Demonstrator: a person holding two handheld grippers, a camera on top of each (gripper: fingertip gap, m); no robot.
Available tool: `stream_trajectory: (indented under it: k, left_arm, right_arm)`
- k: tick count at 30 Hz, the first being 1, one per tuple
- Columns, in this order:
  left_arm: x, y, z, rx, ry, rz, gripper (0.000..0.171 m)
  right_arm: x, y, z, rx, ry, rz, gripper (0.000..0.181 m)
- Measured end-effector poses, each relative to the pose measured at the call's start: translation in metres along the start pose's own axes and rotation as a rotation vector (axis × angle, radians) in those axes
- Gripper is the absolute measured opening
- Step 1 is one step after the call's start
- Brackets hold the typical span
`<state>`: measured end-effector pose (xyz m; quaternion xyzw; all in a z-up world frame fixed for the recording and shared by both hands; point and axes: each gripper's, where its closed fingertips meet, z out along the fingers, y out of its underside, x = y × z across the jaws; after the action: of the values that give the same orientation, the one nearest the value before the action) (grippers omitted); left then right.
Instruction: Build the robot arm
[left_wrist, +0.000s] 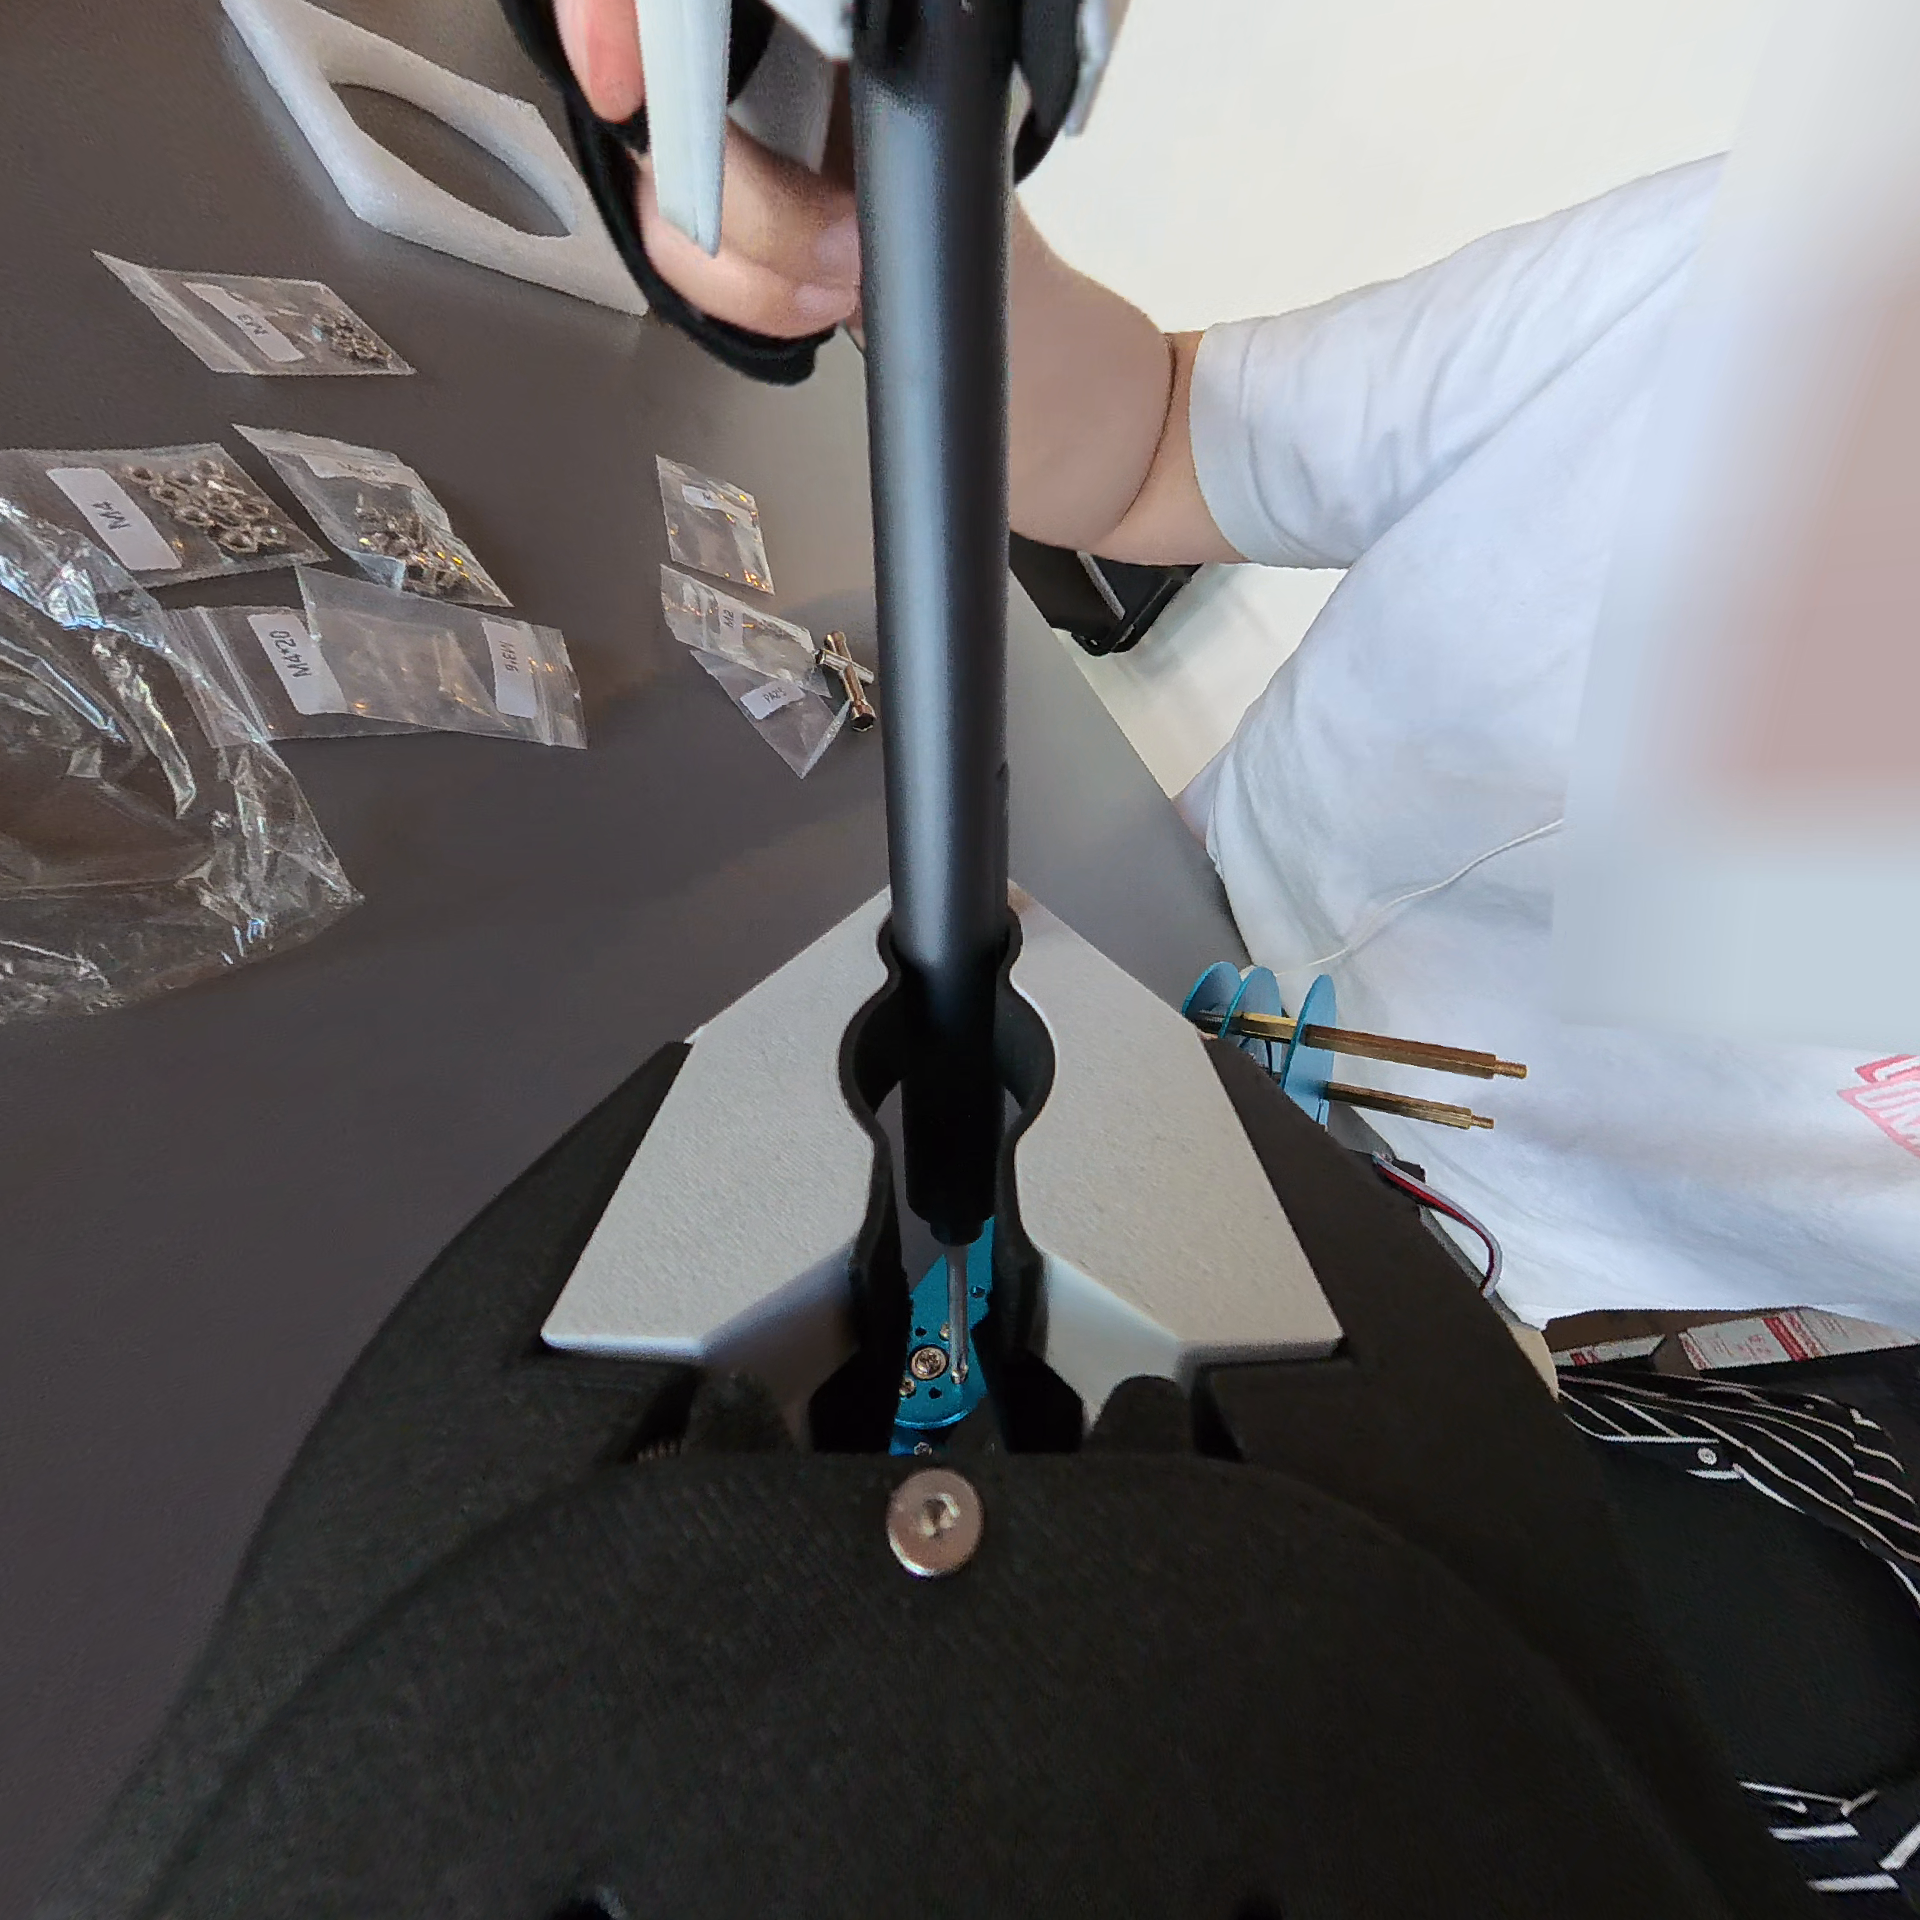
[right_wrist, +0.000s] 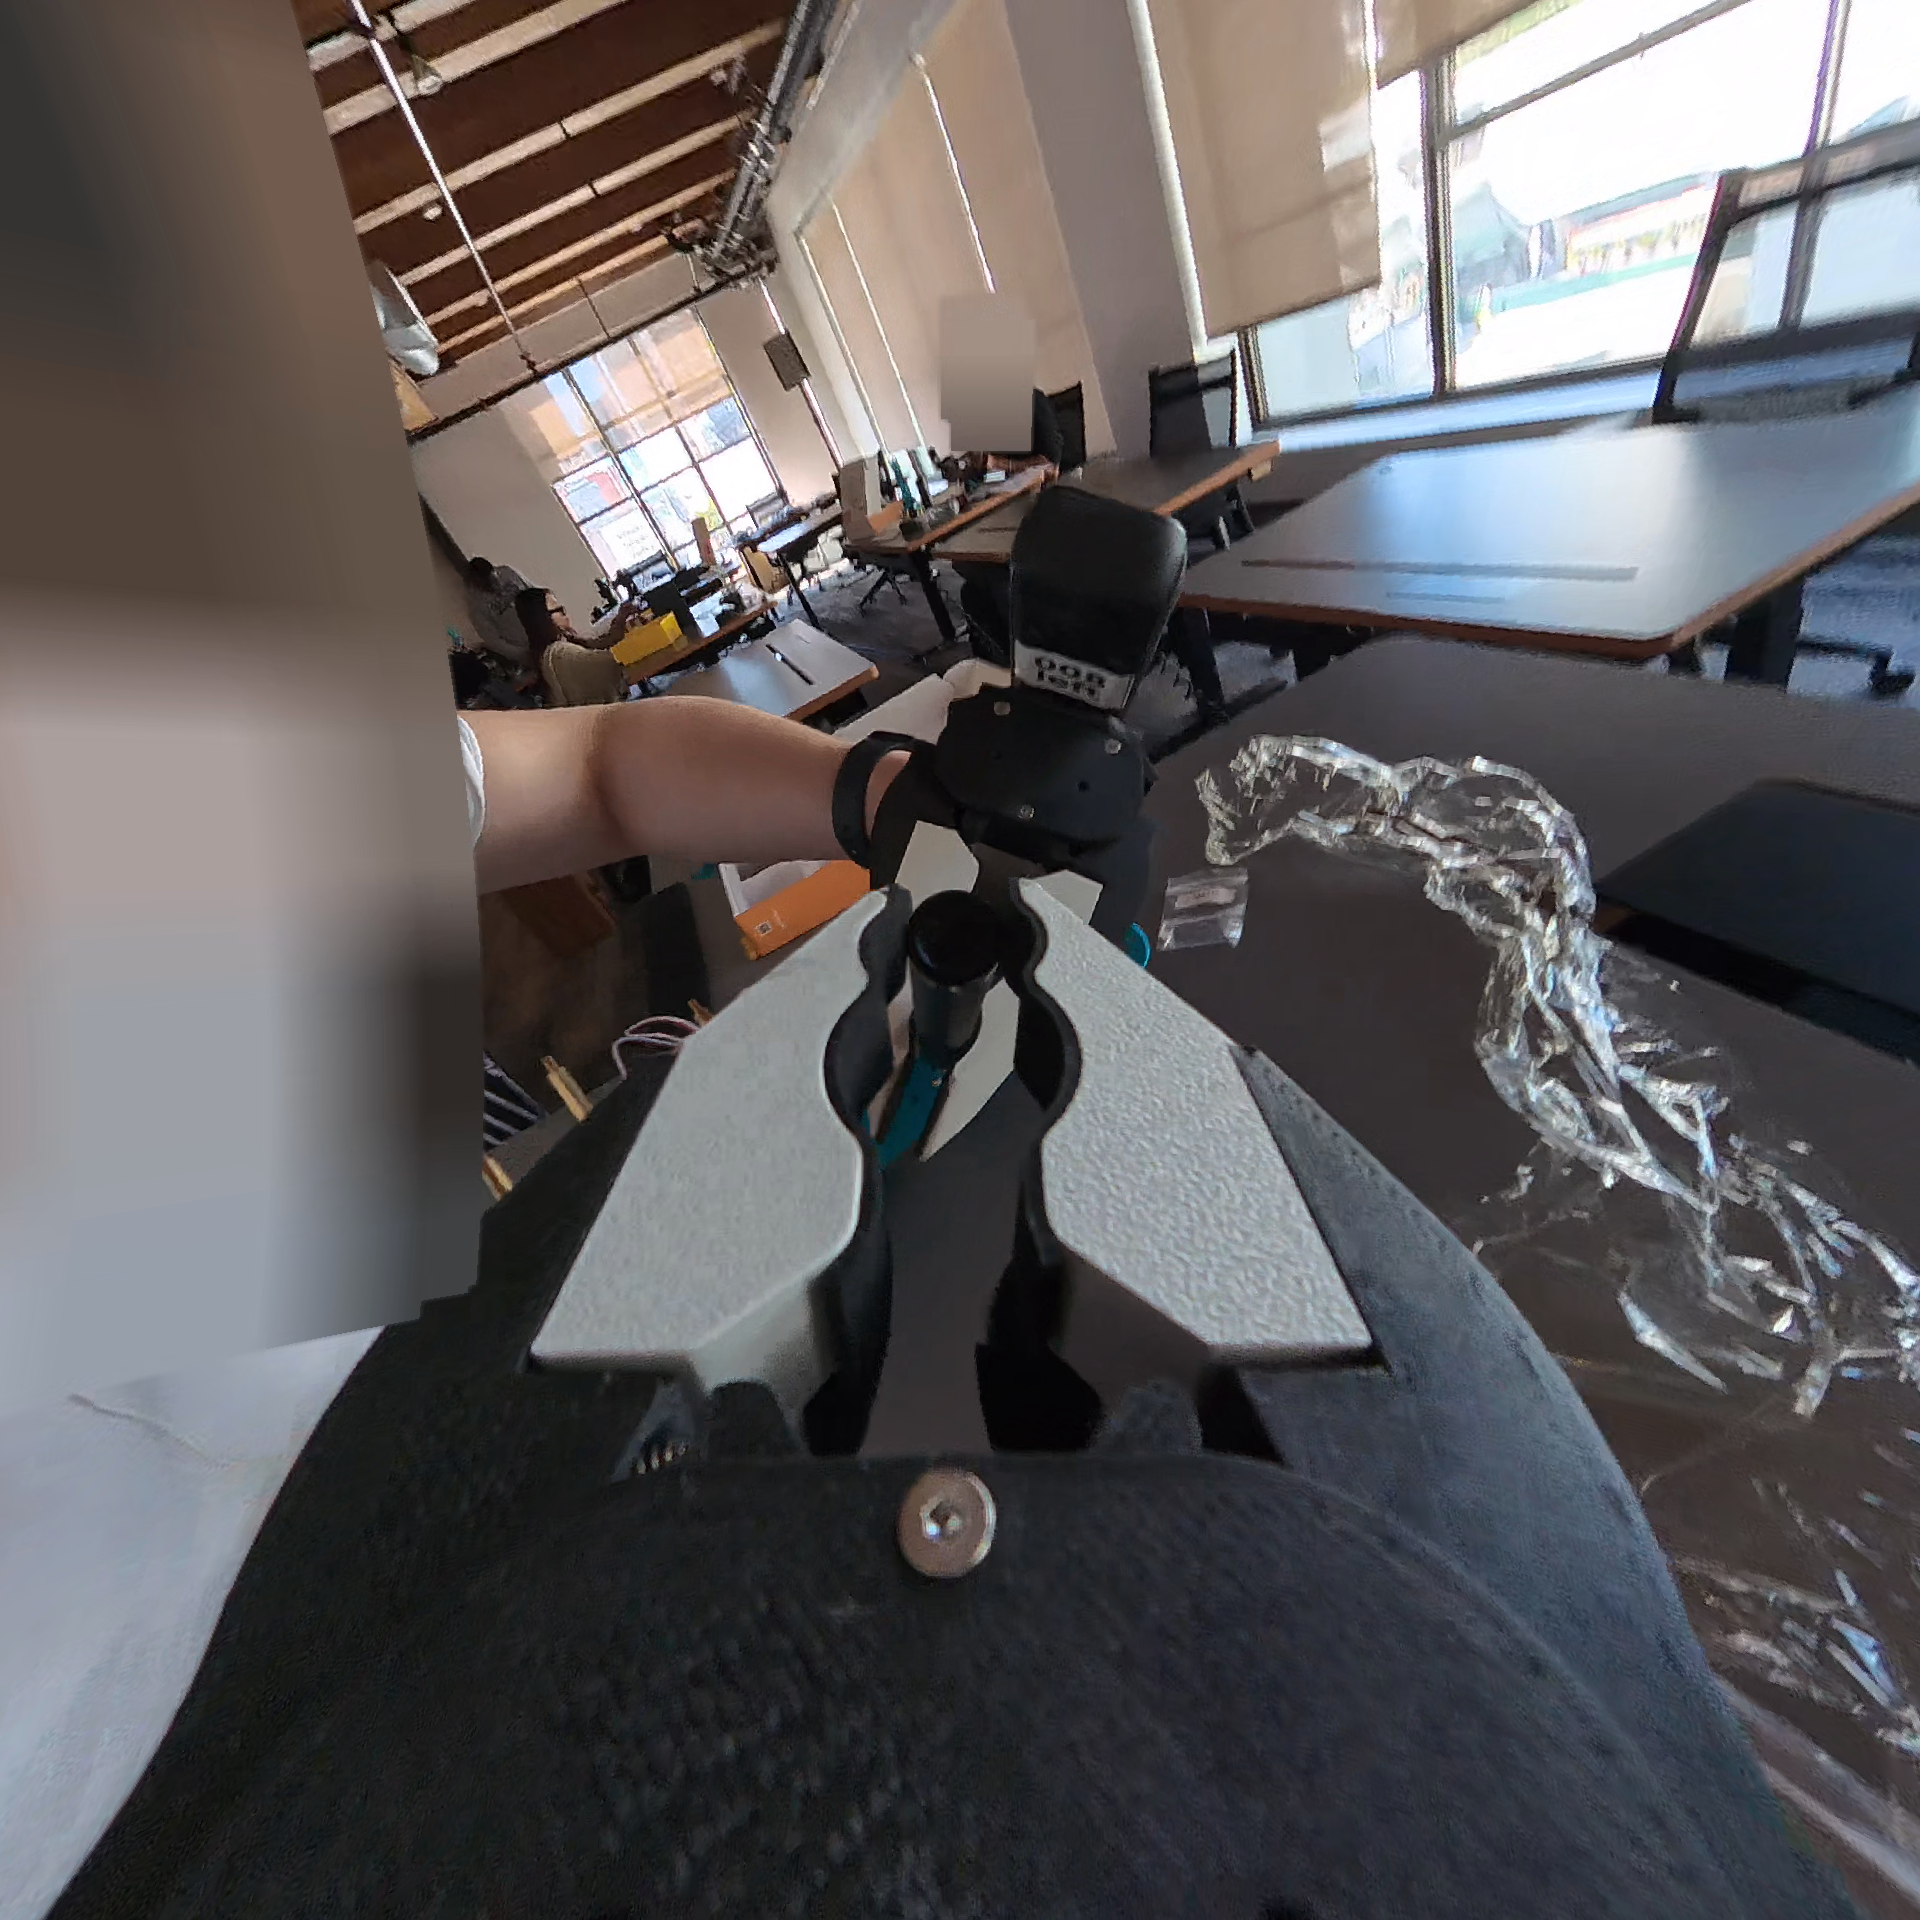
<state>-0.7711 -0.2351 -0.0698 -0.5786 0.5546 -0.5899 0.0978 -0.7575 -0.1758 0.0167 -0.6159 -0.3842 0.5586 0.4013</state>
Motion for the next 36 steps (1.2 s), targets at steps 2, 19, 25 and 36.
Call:
stream_trajectory:
  k: [2, 19, 25, 36]
  left_arm:
    - [0.0, -0.001, 0.0, 0.004, -0.006, 0.006, 0.008]
    - [-0.005, 0.002, 0.001, -0.034, -0.053, -0.036, 0.008]
    - [-0.004, -0.003, 0.001, -0.051, -0.079, -0.037, 0.01]
    - [-0.014, 0.005, -0.004, -0.159, -0.293, 0.064, 0.014]
  right_arm:
    - [0.0, -0.001, 0.0, 0.029, 0.018, -0.025, 0.017]
    - [0.013, 0.007, -0.005, -0.014, 0.326, 0.235, 0.018]
    - [0.011, 0.008, -0.006, -0.026, 0.346, 0.223, 0.018]
    - [0.013, 0.006, -0.004, -0.031, 0.353, 0.227, 0.018]
